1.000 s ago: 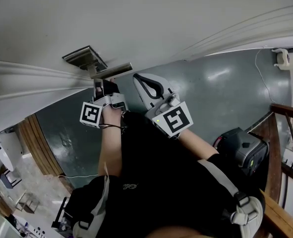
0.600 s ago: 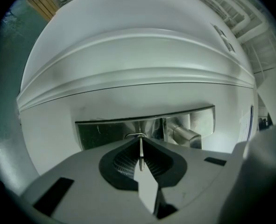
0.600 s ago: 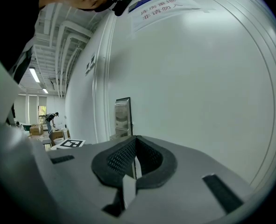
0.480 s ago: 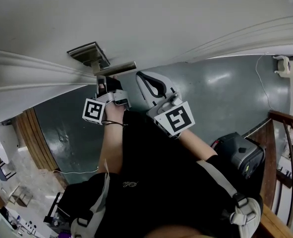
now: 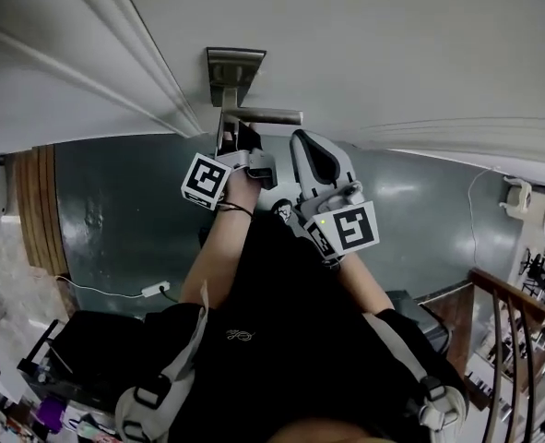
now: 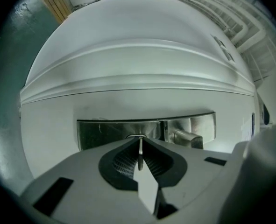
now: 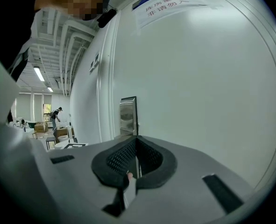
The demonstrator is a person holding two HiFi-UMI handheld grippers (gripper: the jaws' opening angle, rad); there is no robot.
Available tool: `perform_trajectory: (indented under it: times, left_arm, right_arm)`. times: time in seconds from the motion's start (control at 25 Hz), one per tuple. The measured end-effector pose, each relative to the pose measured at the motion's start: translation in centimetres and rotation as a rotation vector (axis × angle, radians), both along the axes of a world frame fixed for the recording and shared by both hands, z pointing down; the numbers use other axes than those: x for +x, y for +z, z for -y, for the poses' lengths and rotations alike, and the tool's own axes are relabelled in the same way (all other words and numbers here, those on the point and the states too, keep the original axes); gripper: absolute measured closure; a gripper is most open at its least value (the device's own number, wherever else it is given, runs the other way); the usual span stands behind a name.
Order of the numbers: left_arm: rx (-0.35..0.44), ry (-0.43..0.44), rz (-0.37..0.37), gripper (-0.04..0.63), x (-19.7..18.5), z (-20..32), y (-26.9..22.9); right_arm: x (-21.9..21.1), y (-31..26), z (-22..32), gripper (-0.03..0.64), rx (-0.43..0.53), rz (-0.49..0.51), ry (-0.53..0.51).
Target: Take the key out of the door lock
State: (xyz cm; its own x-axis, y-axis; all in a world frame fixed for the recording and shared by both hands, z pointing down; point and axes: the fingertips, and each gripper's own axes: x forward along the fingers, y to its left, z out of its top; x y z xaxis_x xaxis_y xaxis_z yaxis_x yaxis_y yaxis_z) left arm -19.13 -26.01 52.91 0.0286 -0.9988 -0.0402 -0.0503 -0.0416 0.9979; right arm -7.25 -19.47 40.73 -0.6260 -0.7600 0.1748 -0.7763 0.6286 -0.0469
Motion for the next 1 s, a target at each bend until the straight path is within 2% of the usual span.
perform_trajectory:
  times: [0.12, 0.32, 0.6, 1.0]
  left_arm:
    - [0.005, -0.008, 0.007, 0.558, -0.2, 0.0, -0.2]
    - [0.002, -0.030, 0.065, 0.560, -0.2, -0.2, -0.1]
    - [0.005, -0.048, 0.043, 0.560, 0.2, -1.0, 0.0]
    - [0.024, -0.021, 0.042, 0.560, 0.0, -1.6, 0.4]
  right_arm:
    - [-0.8, 0.0, 0.0, 0.609, 0.003, -0.009, -0.019]
    - [-1.7, -0.1, -0.2, 0.609, 0.009, -0.019, -0.046]
    - [-1.4, 0.4, -0.2, 0.609, -0.001, -0.018, -0.042]
    - [-2.8, 0.5, -0.3, 0.609, 0.001, -0.023, -0.077]
